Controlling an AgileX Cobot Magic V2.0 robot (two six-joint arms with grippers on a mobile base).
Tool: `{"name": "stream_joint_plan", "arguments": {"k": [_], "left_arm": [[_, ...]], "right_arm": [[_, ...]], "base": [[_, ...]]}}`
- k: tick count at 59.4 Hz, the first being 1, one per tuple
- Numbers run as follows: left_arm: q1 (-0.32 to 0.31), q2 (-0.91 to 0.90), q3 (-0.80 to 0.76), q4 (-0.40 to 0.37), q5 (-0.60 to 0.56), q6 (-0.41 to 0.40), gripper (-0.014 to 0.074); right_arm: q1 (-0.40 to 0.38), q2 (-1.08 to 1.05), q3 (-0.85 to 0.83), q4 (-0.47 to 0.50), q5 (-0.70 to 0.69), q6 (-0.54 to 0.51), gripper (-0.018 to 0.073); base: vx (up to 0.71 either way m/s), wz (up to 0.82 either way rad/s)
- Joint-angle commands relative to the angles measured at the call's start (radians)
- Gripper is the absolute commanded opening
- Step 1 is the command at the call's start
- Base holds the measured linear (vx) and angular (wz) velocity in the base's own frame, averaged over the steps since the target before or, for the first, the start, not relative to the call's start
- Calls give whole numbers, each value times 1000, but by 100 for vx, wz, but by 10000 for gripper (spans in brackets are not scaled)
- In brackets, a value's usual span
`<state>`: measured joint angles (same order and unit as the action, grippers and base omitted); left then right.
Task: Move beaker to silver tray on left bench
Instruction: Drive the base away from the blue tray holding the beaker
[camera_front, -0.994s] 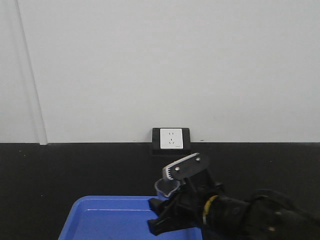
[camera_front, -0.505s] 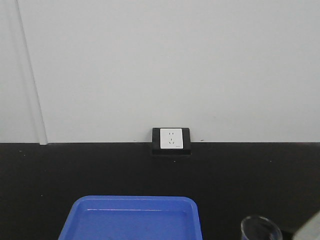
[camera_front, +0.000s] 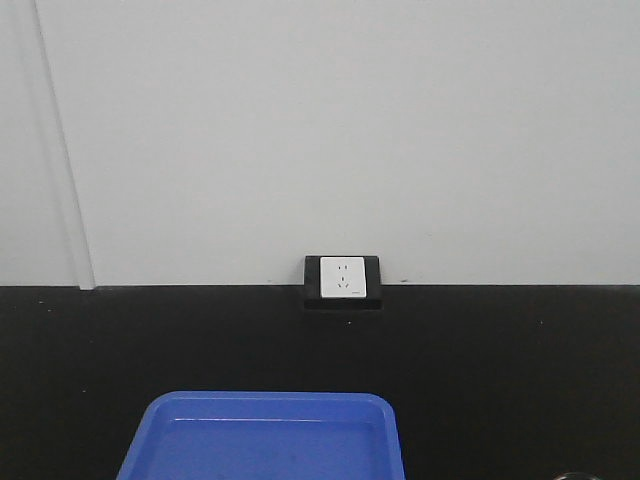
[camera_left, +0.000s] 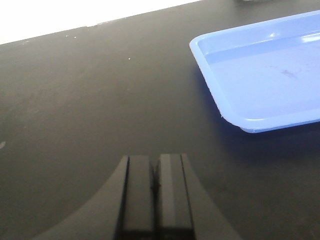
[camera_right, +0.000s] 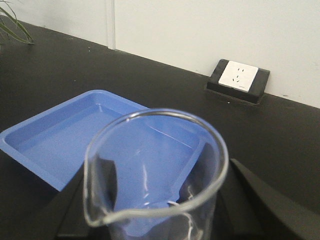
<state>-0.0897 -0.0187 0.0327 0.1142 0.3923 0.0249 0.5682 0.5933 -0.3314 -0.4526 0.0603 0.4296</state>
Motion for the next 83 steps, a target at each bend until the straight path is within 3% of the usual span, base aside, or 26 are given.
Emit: {"name": "stream_joint_plan", "arguments": {"k": [1,41,83], "left_arm": [[-7,-7,20,-1,-82,-2,1],[-7,-7,20,-1,-82,-2,1],[-7,-7,20,-1,-82,-2,1]], "right_arm": [[-5,1,-30,-12,-71,-9,-11],[-5,1,-30,-12,-71,-9,-11],[-5,1,-30,-12,-71,-9,-11]], "base": [[0,0],[-4,1],[-30,-6]]}}
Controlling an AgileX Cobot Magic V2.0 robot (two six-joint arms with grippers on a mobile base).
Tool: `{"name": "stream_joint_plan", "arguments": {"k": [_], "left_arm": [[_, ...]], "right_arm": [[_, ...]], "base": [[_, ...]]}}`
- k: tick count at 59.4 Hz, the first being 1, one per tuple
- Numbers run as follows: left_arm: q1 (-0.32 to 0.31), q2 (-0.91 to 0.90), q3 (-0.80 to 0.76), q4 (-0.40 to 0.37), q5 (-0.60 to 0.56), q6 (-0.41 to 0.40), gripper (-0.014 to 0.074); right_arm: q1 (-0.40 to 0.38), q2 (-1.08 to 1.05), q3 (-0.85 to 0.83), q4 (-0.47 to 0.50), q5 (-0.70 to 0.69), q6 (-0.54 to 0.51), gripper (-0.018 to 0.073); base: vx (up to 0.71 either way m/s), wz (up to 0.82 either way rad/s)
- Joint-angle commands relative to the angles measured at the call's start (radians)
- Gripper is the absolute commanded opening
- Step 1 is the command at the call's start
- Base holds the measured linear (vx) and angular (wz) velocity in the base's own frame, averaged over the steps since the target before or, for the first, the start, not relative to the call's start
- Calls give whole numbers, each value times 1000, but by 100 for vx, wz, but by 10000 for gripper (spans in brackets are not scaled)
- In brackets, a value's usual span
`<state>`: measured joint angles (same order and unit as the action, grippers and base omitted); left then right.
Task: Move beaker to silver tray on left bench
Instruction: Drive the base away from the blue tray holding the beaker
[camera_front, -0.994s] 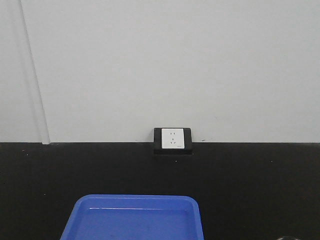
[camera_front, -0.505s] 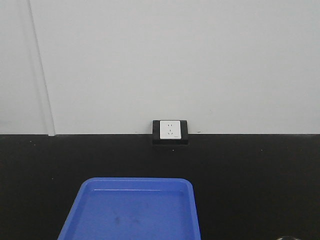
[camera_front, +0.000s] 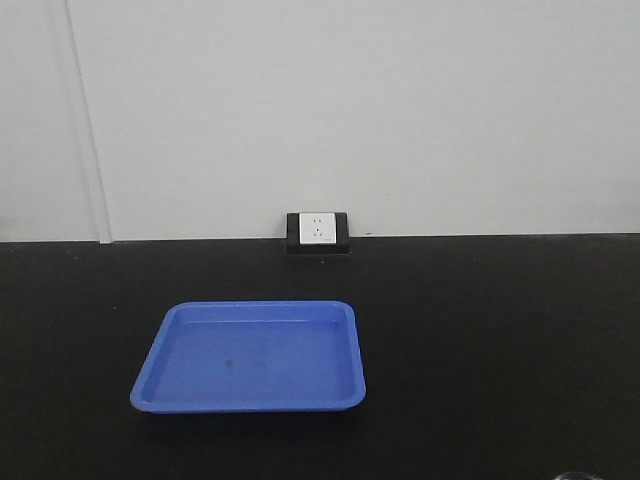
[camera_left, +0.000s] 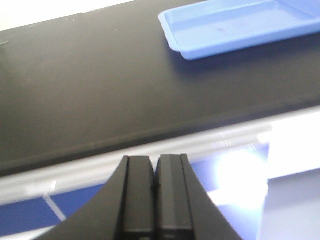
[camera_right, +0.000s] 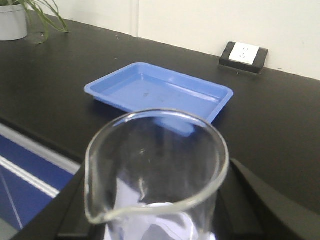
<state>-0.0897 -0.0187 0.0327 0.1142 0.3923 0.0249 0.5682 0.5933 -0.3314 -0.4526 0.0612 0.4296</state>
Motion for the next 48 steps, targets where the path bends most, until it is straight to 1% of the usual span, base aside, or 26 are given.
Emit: {"name": "stream_joint_plan", "arguments": {"k": [1,25,36,48], "left_arm": [[-7,-7,20,-1,-82,-2,1],[-7,-7,20,-1,-82,-2,1],[-7,-7,20,-1,-82,-2,1],[-7,-7,20,-1,-82,-2,1]], "right_arm": [[-5,1,-30,-12,-72,-9,-11],[-5,1,-30,-12,-71,-9,-11],[-5,1,-30,-12,-71,-9,-11],[-5,1,-30,-12,-71,-9,-11]], "base": [[-38,-2],[-39,10],[-38,30],[-36,47]]}}
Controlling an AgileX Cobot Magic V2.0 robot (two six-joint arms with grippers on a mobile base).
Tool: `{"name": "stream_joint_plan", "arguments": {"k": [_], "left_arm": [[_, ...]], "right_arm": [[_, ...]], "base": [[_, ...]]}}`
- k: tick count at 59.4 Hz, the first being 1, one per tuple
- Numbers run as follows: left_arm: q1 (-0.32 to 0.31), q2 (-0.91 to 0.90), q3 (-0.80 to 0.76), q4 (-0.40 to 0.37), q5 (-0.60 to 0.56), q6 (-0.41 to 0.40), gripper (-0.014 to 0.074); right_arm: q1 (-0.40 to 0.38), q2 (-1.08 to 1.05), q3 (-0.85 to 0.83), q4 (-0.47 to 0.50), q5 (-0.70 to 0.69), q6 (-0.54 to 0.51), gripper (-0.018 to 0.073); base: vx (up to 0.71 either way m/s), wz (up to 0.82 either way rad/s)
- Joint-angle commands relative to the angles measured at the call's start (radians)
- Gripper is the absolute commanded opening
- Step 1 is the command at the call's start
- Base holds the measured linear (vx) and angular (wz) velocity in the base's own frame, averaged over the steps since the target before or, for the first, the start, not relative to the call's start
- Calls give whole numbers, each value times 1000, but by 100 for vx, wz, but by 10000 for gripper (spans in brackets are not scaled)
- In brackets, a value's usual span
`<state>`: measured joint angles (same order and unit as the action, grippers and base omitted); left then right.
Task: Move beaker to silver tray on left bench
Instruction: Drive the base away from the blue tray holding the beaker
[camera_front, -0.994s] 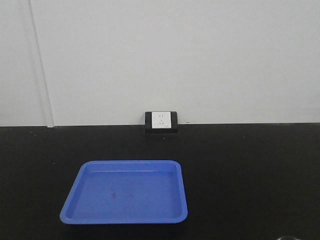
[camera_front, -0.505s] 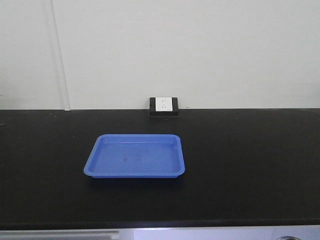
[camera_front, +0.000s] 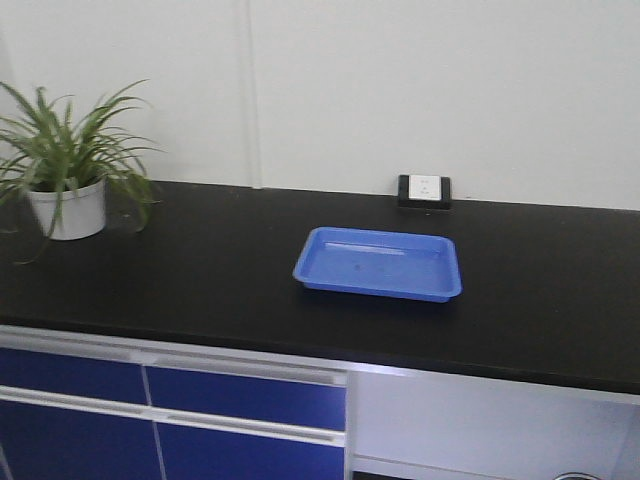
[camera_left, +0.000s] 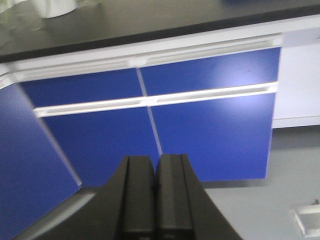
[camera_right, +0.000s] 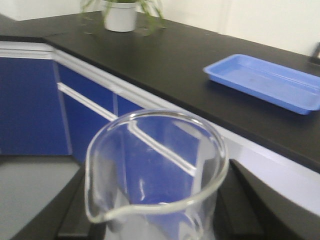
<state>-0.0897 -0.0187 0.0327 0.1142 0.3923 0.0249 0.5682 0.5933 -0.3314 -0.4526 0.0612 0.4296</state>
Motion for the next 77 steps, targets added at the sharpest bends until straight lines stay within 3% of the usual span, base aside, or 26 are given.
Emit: {"name": "stream_joint_plan", "arguments": {"k": [1,77], "left_arm": [[-7,-7,20,-1,-82,-2,1],[-6,-8,20,-7,-82,-2,1]], "right_arm": [[-5,1,-30,-12,-71,-9,-11],[-5,-11,-29,-12,-49,-9,-11]], "base": [[-35,55],[-24,59]]}}
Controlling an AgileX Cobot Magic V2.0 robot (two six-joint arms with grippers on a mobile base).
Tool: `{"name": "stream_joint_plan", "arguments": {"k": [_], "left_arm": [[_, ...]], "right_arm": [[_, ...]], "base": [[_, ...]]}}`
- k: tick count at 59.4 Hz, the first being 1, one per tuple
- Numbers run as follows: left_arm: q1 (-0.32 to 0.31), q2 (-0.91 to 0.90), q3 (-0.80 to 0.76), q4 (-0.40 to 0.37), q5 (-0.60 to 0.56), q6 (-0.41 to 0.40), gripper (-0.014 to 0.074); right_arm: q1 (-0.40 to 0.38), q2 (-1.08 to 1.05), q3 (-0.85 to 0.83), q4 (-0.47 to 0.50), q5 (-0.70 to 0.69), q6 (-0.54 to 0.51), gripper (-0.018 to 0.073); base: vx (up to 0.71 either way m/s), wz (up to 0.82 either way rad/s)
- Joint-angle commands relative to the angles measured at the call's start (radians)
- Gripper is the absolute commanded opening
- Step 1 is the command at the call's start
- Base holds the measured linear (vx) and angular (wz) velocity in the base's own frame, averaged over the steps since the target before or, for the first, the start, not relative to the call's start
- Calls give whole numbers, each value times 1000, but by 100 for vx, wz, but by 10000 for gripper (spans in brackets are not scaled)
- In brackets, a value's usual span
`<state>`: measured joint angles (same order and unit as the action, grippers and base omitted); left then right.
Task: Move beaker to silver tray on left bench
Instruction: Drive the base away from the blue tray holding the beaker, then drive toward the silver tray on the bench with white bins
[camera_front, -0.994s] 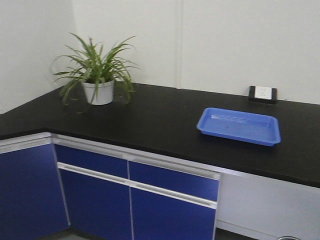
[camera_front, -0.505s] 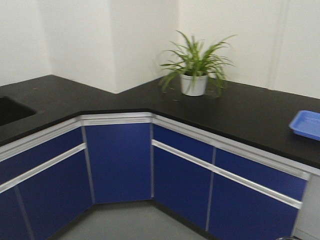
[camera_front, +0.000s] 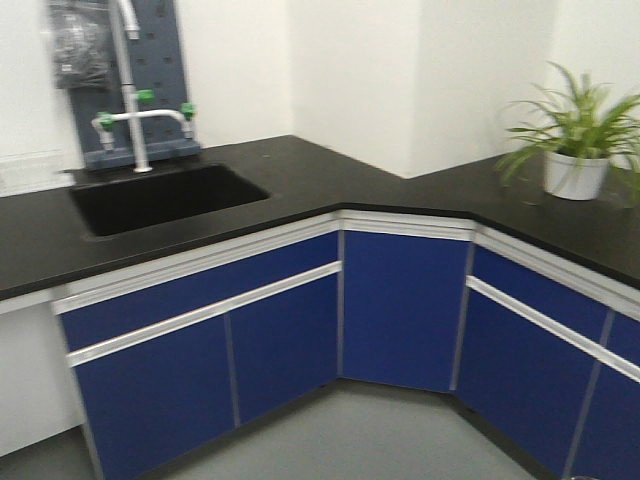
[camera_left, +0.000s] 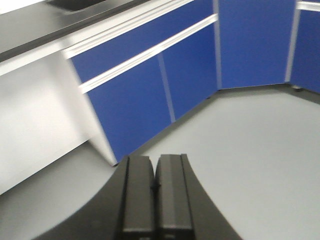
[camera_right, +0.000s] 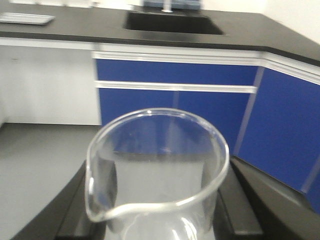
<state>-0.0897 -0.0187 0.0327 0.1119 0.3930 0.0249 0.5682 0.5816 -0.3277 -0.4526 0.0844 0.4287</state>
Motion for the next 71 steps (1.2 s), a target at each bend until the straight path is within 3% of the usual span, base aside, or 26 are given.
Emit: {"name": "stream_joint_plan", "arguments": {"k": [1,36,71], "left_arm": [[-6,-8,20,-5,-83,-2,1],[-6,-8,20,-5,-83,-2,1],[-6,-8,20,-5,-83,-2,1]], "right_arm": [[-5,1,-33,-12,-72,-9,-11],[-5,1,-33,-12,-72,-9,-11],[-5,1,-33,-12,-72,-9,-11]], "base": [[-11,57],[-1,58],[22,36]]}}
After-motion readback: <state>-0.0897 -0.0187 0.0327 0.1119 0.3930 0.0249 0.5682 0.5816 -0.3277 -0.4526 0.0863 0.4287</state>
